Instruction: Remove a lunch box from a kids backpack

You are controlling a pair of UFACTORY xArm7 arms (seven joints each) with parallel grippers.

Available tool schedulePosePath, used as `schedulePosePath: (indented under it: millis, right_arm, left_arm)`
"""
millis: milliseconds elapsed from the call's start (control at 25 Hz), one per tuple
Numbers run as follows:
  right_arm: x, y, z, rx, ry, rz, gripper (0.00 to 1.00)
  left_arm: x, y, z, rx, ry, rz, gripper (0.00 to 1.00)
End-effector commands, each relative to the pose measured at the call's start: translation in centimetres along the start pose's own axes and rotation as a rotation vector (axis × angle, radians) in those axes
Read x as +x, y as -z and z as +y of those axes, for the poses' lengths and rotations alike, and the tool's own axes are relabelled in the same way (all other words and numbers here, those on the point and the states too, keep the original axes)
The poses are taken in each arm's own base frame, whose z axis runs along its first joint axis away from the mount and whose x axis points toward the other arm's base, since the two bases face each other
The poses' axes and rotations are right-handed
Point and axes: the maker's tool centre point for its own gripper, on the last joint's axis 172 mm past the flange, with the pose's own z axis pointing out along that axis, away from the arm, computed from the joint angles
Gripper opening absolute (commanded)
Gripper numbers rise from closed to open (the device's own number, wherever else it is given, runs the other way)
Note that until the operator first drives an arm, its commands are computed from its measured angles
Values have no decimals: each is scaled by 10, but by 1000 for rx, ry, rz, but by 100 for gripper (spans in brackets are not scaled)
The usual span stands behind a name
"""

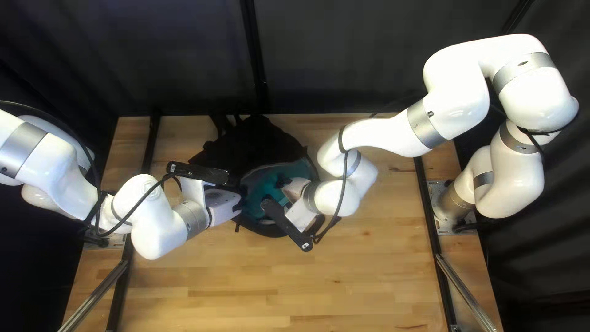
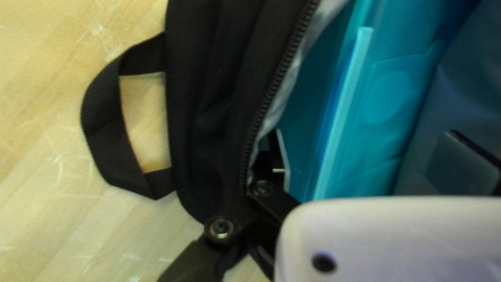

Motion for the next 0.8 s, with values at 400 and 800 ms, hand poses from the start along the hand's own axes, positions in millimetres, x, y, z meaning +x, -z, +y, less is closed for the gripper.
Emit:
schedulePosePath:
  millis: [400, 800]
  right_arm:
    - [-3, 13, 11, -5, 10, -13, 0]
    - [1, 47, 45, -33, 40, -38, 0]
  left_arm:
    - [1, 1, 0, -1, -2, 1, 0]
    - [1, 2, 1, -4, -2, 1, 0]
